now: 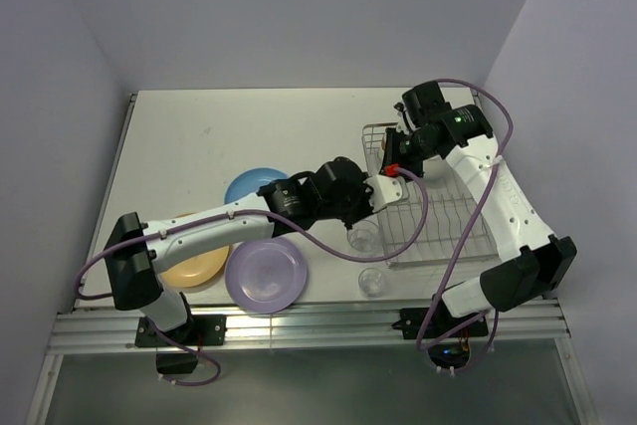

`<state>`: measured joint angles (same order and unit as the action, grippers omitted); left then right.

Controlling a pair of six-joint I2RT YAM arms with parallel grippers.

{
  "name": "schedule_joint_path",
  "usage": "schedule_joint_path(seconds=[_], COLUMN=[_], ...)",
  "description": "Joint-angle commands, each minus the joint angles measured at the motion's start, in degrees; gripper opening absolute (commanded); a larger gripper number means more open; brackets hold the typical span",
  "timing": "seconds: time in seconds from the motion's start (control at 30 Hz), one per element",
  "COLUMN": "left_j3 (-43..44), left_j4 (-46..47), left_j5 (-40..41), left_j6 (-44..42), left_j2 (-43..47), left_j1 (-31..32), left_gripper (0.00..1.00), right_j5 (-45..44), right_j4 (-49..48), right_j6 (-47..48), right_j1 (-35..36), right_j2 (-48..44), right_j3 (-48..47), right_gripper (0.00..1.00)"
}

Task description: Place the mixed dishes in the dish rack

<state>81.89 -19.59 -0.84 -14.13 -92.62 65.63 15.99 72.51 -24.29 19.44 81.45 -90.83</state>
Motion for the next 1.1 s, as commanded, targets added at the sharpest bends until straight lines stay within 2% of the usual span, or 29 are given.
schedule_joint_path(seconds=[0.0,0.03,0.1,0.13,0.27,0.37,0.4,0.47,0.5,0.57,0.6,0.63,0.67,0.7,0.73,0.83,0.9,1.07], left_j3=[1.0,0.12,-1.55,-3.73,-6.48,-6.56,-6.56,-6.91,-7.09,-7.62,-8.84,-9.46,-10.25,-11.65,-12.53,-14.73,-15.96,-18.34], left_j4=[0.87,2.96,6.04,8.15,16.59,23.79,28.77,35.47,42.81,49.88,58.62,63.32,67.8,72.28,80.51,92.23,95.87,110.25], left_j5=[0.59,-4.12,-9.33,-13.27,-23.03,-31.46,-33.5,-37.46,-40.35,-42.74,-43.19,-43.54,-43.54,-43.02,-42.49,-40.21,-38.72,-28.53], left_j6=[6.73,10.66,14.73,19.79,30.19,41.08,47.73,54.87,58.22,68.76,76.63,80.54,84.75,92.45,95.83,107.01,113.58,126.87], left_j2=[3.23,4.71,6.56,8.58,11.06,10.36,9.66,8.69,8.25,6.49,5.01,4.21,3.24,1.15,0.17,-3.79,-6.42,-11.26], left_j1=[-3.48,-5.75,-8.31,-10.58,-15.69,-19.46,-20.27,-22.03,-22.29,-22.91,-23.43,-23.7,-23.96,-24.23,-24.58,-24.84,-24.84,-24.76], left_gripper=[0.0,0.0,0.0,0.0,0.0,0.0,0.0,0.0,0.0,0.0,0.0,0.0,0.0,0.0,0.0,0.0,0.0,0.0], right_j5=[3.7,3.0,3.08,3.08,7.03,12.3,15.18,17.31,18.19,18.38,18.03,17.42,16.71,16.01,15.22,13.82,12.84,10.56], right_j4=[1.23,1.49,2.11,2.11,-0.7,-5.26,-7.97,-10.8,-13.16,-16.07,-16.78,-17.22,-17.75,-18.19,-18.63,-20.3,-20.48,-21.88], right_j6=[0.3,0.04,-0.23,-0.49,-0.84,-2.59,-4.43,-6.63,-8.91,-10.76,-12.08,-12.44,-12.88,-13.58,-13.93,-14.9,-14.56,-14.11], right_j1=[-0.46,-0.98,-2.03,-2.82,-6.16,-6.78,-6.96,-7.05,-7.14,-7.22,-7.57,-7.75,-7.93,-8.28,-8.8,-9.68,-9.86,-10.04], right_j2=[-2.96,-2.96,-3.23,-3.75,-6.3,-8.76,-9.9,-10.78,-11.39,-12.63,-13.5,-14.03,-14.47,-15.52,-16.23,-18.6,-19.92,-23.08], right_j3=[-4.52,-5.14,-6.64,-6.99,-5.42,0.8,2.13,4.25,5.56,6.18,6.36,6.36,6.54,6.71,7.15,8.73,9.35,12.68], right_gripper=[0.3,0.49,0.59,0.69,0.8,0.81,0.81,0.81,0.81,0.81,0.81,0.81,0.81,0.81,0.81,0.8,0.8,0.79])
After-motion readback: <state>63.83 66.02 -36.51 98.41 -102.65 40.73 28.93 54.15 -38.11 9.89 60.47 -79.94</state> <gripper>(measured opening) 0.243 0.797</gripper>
